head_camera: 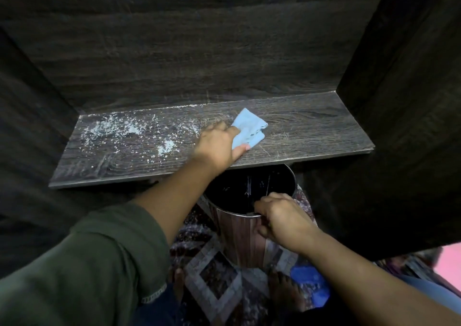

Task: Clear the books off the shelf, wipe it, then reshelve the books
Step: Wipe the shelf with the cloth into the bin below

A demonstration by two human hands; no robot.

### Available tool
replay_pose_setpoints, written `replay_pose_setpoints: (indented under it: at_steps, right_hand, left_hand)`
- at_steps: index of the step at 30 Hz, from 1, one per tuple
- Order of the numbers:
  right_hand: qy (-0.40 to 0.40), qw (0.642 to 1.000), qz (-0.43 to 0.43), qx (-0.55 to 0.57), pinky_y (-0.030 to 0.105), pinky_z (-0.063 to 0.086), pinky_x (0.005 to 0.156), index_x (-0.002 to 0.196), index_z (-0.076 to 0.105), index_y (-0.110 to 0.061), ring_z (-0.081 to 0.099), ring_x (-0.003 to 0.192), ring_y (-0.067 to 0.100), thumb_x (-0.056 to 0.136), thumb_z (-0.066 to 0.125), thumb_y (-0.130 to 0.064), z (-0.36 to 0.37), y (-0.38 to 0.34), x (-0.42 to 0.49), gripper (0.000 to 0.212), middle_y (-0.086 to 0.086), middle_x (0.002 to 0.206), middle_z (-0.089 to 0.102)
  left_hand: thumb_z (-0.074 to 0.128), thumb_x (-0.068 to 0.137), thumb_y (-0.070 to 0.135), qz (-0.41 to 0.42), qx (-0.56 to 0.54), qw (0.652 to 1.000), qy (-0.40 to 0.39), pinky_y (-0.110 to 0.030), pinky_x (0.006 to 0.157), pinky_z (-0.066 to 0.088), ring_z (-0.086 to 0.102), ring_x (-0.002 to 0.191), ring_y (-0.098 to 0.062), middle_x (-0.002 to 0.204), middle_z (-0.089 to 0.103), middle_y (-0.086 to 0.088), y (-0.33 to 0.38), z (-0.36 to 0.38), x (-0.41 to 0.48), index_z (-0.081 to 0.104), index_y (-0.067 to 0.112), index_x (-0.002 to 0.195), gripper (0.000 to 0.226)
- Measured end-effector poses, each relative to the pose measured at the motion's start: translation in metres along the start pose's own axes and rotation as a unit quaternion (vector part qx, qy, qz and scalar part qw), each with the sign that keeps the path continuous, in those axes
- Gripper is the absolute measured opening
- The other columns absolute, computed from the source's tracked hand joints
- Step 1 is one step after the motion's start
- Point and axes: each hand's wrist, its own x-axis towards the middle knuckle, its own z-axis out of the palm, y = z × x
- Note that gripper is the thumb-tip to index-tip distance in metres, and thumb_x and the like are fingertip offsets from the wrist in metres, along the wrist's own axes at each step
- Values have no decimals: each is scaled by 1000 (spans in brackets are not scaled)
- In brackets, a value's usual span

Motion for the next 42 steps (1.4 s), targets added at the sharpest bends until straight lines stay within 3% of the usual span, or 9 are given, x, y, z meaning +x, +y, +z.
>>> replay_pose_setpoints:
  at_steps: [5, 9, 13, 17, 22, 28, 34, 40, 42]
  right_hand:
    - [-30, 999, -7, -21, 34, 38, 89, 98, 63, -13, 54, 102, 27, 75, 69, -26, -3, -4, -2, 27, 6, 100, 64]
    - [-54, 998, -15, -37, 30, 33, 90, 104, 61, -16, 50, 107, 22, 80, 64, -28, -6, -8, -4, 26, 2, 108, 62]
    - [-57, 998, -22, -23, 31, 35, 88, 99, 62, -15, 52, 102, 22, 79, 65, -25, -6, -12, -4, 22, 2, 103, 63]
    - [-50, 998, -28, -19, 32, 37, 88, 98, 62, -13, 53, 101, 25, 78, 67, -25, -7, -16, -2, 24, 4, 102, 63]
    - [-55, 997, -39, -22, 34, 37, 87, 98, 62, -12, 53, 101, 26, 78, 68, -24, -7, -20, 0, 24, 6, 102, 63]
    - [-55, 998, -36, -11, 36, 40, 88, 94, 62, -11, 55, 99, 29, 75, 71, -21, -5, -14, -2, 24, 8, 98, 64]
    - [-76, 996, -38, -37, 33, 38, 91, 103, 62, -14, 54, 106, 25, 78, 68, -26, -8, -19, -6, 28, 4, 107, 63]
    - [-70, 997, -39, -8, 34, 39, 86, 98, 63, -11, 56, 102, 28, 74, 71, -23, -14, -25, -13, 28, 7, 102, 64]
    - [-67, 997, -40, -4, 35, 39, 86, 98, 63, -10, 56, 102, 28, 74, 72, -23, -14, -25, -15, 29, 8, 102, 64]
  left_hand:
    - [54, 93, 52, -7, -24, 1000, -1, -37, 103, 33, 46, 124, -33, 134, 48, -12, 13, -1, -21, 48, 22, 139, 56]
    - [67, 86, 48, -26, -162, 986, 25, -27, 85, 40, 58, 109, -26, 122, 62, -5, 5, -6, -43, 60, 22, 127, 50]
    - [71, 84, 45, -141, -299, 929, 167, -21, 70, 37, 57, 88, -14, 101, 66, 4, -10, -25, -65, 65, 23, 118, 42]
    - [69, 85, 42, -135, -340, 887, 280, -19, 76, 41, 58, 90, -9, 102, 64, 8, -22, -46, -64, 62, 18, 118, 41]
    - [66, 88, 39, -162, -221, 939, 209, -29, 90, 41, 56, 109, -27, 122, 59, -9, -34, -18, -54, 59, 21, 128, 45]
    - [63, 87, 44, -125, -132, 974, 137, -40, 87, 46, 57, 102, -37, 113, 58, -15, -24, 2, -47, 60, 19, 128, 48]
    - [71, 82, 41, -59, -207, 975, 57, -25, 87, 43, 62, 105, -25, 118, 66, -5, 6, -1, -72, 66, 23, 120, 42]
    - [65, 85, 40, -99, -241, 930, 259, -20, 84, 36, 59, 101, -25, 115, 63, -10, 6, -29, -91, 65, 14, 121, 44]
    - [67, 88, 36, -110, -227, 938, 239, -21, 85, 35, 57, 103, -25, 117, 59, -11, 2, -27, -92, 62, 15, 125, 43]
